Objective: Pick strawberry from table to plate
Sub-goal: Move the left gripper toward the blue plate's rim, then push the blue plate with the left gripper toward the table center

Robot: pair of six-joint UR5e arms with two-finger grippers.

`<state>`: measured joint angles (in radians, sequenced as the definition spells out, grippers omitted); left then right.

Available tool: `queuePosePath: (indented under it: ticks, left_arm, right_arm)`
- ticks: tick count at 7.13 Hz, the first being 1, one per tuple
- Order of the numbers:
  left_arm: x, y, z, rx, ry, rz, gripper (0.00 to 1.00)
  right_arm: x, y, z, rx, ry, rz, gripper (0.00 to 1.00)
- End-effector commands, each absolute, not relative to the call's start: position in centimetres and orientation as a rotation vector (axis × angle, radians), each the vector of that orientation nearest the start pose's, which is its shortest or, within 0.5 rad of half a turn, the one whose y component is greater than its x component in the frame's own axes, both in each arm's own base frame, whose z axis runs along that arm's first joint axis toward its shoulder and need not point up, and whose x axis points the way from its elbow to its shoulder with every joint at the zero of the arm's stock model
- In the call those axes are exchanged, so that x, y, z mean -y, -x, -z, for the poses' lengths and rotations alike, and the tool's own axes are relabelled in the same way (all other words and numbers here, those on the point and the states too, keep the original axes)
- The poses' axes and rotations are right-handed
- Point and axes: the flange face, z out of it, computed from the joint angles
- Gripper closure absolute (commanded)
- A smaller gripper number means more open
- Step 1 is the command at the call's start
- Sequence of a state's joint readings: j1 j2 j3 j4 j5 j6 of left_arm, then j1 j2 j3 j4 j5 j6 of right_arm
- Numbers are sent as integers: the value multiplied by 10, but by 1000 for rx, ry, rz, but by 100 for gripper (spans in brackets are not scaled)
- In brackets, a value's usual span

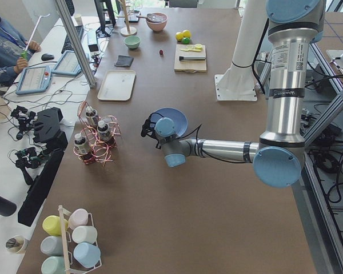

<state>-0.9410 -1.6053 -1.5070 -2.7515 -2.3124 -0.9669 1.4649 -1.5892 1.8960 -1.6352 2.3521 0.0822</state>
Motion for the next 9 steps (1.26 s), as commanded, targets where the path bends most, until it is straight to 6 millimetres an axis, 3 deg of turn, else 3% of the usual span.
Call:
queuePosePath:
  ticks: [1,2,3,4,5,7,8,9]
  left_arm:
    - [479,-309,-470,-1287,-227,-83,100]
    - [496,-344,-434,-1256,-249,-63,100]
    - [499,-393,-396,-1226,-248,-67,100]
    - [499,-440,-352,-1197,-238,-33,100]
    - [487,-474,-328,-1191,-231,-46,100]
    - [473,-517,-302,-1179,-232,-10,100]
    - [473,-534,-299,-1140,-248,11,100]
    - [477,-541,-293,-1138,-251,13,100]
  right_arm:
    - [484,-12,-514,795,-156,116,0]
    - [484,-12,-514,797,-156,117,0]
    - [484,-12,-514,797,-154,116,0]
    - [484,-11,-514,795,-154,117,0]
    - [484,-11,-515,795,-152,117,0]
    - [484,-12,-515,795,-153,115,0]
    - [484,-12,-515,797,-153,115,0]
    - [484,-11,-515,797,-151,116,0]
